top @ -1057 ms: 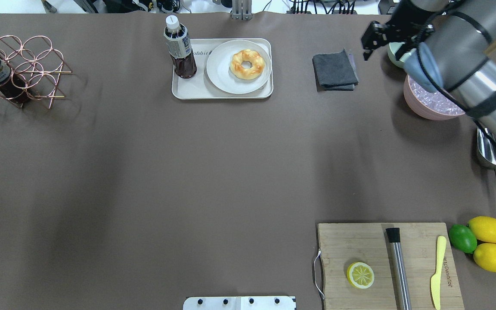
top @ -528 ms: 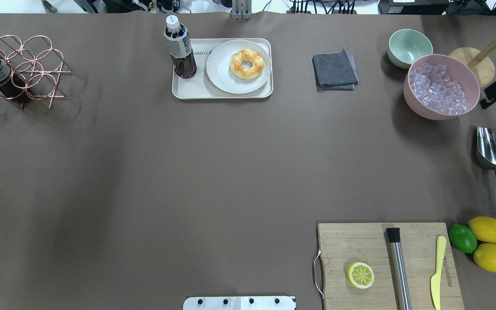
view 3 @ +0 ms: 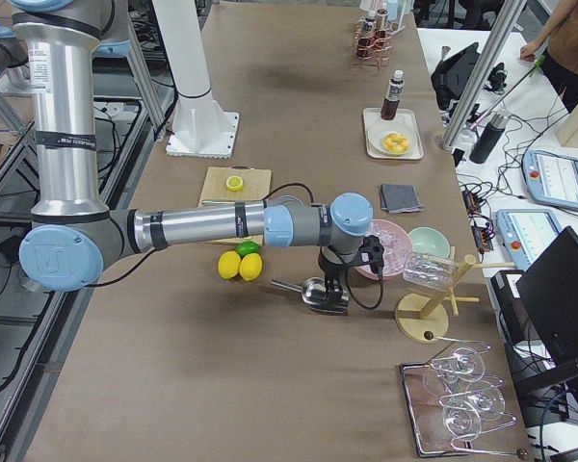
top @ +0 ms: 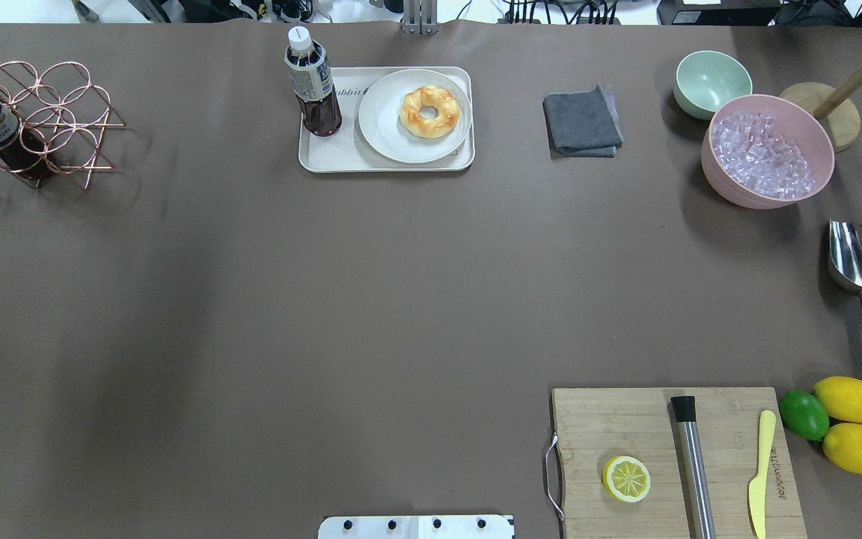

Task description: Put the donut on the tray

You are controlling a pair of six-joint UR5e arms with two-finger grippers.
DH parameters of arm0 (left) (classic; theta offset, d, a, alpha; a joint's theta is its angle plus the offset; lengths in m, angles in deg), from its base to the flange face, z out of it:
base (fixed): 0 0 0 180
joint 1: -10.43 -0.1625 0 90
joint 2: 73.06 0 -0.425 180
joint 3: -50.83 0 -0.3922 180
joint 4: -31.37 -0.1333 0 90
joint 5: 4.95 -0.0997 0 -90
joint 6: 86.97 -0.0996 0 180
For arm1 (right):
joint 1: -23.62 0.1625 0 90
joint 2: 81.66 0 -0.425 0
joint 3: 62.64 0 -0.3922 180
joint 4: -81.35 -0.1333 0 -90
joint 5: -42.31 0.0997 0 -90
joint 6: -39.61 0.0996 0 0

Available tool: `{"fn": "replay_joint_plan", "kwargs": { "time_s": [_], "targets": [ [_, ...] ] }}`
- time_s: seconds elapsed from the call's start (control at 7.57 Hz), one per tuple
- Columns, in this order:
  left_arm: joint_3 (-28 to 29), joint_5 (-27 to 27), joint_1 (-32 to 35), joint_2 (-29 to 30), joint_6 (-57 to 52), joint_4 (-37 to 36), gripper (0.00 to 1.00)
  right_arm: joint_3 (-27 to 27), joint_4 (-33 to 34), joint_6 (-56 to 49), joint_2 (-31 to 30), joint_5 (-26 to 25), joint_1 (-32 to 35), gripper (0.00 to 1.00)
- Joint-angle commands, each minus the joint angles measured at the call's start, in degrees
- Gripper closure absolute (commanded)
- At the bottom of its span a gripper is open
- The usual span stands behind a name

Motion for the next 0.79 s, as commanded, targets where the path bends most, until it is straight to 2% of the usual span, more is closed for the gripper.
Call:
{"fn": "replay_joint_plan", "kwargs": {
  "time_s": [0.0,0.66],
  "targets": [
    [0.0,0.1,0.0,0.0,0.0,0.0,0.01,-0.3,1.5,-2.7,-0.6,-2.4,1.1,0.00],
    [0.0,0.0,0.0,0.0,0.0,0.0,0.01,-0.5,1.6,-2.7,-1.3,-2.4,2.3,0.00]
  ]
}}
